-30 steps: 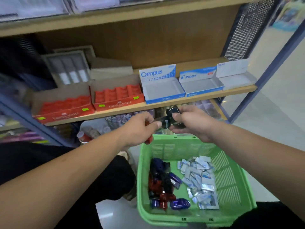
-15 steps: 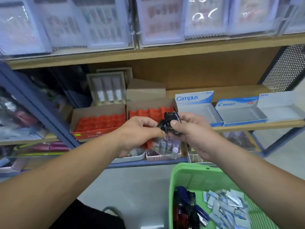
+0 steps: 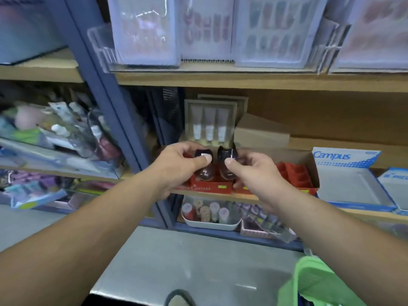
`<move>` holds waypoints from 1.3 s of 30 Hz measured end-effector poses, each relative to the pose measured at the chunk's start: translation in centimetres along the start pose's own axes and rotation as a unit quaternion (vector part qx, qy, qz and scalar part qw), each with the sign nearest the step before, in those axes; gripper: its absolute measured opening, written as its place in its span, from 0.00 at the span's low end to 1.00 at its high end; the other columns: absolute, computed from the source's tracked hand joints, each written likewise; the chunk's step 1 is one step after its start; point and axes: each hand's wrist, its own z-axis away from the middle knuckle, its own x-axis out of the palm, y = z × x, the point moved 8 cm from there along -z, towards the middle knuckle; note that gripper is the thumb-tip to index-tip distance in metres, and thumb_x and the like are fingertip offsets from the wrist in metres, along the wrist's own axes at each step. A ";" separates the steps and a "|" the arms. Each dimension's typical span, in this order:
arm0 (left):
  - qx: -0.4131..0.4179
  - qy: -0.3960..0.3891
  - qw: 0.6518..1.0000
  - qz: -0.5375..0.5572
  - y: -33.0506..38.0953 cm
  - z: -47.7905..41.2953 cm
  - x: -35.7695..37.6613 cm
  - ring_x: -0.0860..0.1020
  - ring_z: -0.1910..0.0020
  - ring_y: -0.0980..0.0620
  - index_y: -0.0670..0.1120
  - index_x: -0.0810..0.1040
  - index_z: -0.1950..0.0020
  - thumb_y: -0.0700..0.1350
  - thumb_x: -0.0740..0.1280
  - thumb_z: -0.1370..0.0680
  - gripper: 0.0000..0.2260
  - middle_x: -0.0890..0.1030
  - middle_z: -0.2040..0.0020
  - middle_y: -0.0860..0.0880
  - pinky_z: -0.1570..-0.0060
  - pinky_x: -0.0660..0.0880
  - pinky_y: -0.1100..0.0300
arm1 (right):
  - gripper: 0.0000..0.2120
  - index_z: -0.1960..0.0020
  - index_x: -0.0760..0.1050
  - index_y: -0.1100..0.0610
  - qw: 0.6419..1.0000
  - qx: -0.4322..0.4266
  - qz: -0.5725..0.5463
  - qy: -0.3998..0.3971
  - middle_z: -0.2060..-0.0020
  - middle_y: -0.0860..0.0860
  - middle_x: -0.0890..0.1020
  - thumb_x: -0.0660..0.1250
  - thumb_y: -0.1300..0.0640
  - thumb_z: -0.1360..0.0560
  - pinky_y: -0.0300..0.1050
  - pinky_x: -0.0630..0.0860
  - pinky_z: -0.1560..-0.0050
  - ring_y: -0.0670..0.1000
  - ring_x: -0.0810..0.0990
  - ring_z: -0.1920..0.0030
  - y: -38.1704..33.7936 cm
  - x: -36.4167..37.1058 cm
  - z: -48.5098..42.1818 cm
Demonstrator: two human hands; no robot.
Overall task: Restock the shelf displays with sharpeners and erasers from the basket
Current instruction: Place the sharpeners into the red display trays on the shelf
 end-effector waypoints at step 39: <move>0.029 0.031 0.993 -0.108 -3.5 -4.3 -1.1 0.83 0.63 0.52 0.54 0.80 0.48 0.46 0.76 0.24 0.08 0.85 0.54 0.48 0.68 0.78 0.64 | 0.11 0.48 0.78 0.41 0.929 -0.042 0.367 0.007 0.46 0.48 0.74 0.74 0.55 0.26 0.51 0.79 0.44 0.54 0.79 0.48 1.7 -0.2 -7.3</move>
